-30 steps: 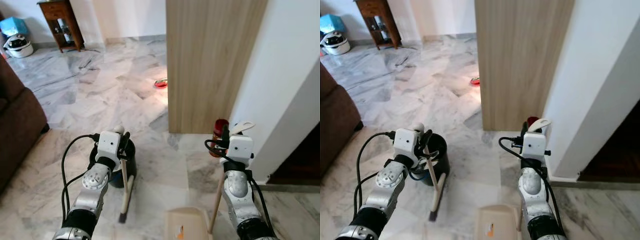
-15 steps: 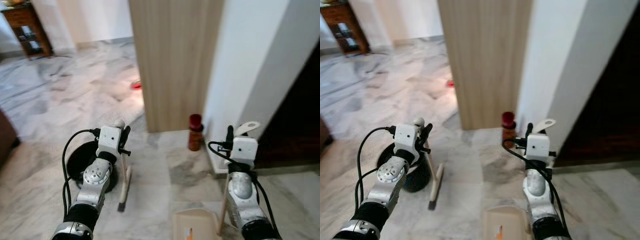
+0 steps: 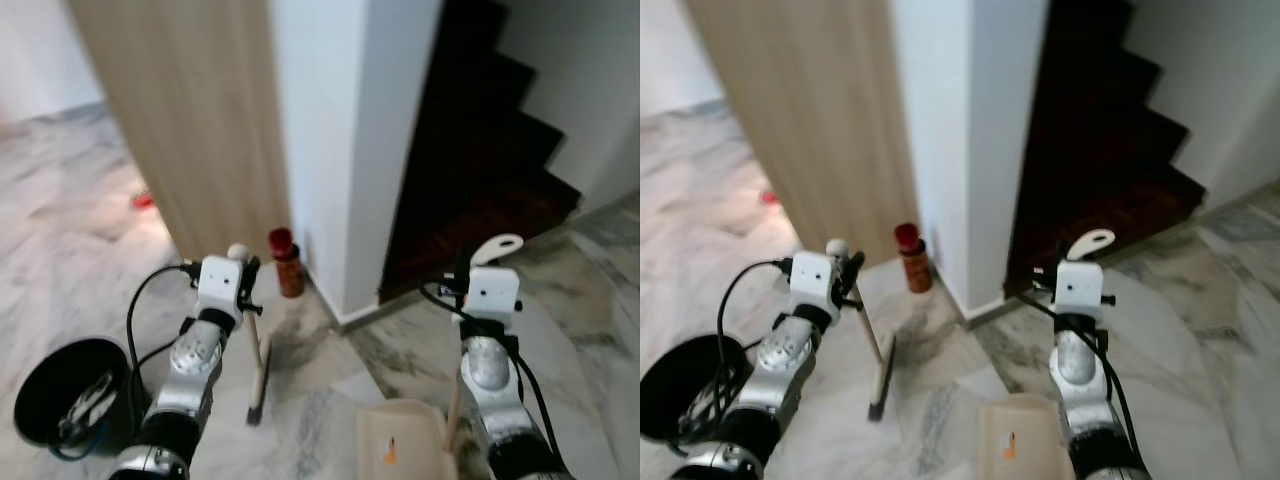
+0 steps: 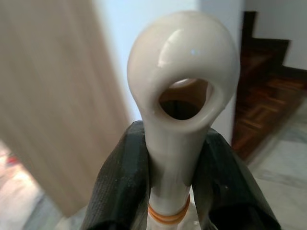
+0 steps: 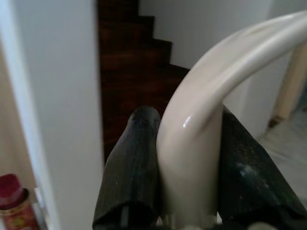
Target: Sweep floor
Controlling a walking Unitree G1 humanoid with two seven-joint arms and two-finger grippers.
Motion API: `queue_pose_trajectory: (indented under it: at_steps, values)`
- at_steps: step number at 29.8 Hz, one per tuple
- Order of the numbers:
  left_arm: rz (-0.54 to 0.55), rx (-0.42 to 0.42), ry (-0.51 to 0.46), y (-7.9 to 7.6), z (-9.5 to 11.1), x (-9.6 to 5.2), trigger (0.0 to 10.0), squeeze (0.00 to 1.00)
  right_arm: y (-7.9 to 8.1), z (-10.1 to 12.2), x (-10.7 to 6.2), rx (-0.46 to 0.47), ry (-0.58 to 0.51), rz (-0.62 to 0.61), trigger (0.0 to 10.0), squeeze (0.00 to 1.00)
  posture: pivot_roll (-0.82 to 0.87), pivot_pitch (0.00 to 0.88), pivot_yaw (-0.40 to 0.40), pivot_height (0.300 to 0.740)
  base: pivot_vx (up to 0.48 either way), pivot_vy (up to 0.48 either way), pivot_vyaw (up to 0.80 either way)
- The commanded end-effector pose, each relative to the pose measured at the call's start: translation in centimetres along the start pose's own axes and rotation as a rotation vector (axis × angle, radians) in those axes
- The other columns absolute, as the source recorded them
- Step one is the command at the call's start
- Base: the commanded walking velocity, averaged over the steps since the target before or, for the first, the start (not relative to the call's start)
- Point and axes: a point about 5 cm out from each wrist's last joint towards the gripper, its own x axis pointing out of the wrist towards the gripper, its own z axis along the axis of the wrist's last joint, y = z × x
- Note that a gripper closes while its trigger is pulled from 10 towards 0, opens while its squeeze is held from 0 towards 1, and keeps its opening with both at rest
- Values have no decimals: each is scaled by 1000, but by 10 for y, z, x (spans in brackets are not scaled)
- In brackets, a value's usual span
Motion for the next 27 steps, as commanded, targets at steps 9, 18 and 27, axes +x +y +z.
queue_pose_trajectory:
  at_steps: [9,18,27]
  values:
    - [-7,4,-48,-2,9,4,10000,0,-3,4,3,3,-15,-17,10000,0,-67,0,81,740,0,0,-800]
    - [-9,3,-51,-3,9,5,10000,0,-4,4,3,-1,-11,-15,10000,0,-67,0,78,740,0,0,-800]
    - [-7,0,-55,-4,10,5,10000,0,-3,5,4,-5,-13,-8,10000,0,-69,0,72,740,0,-99,-800]
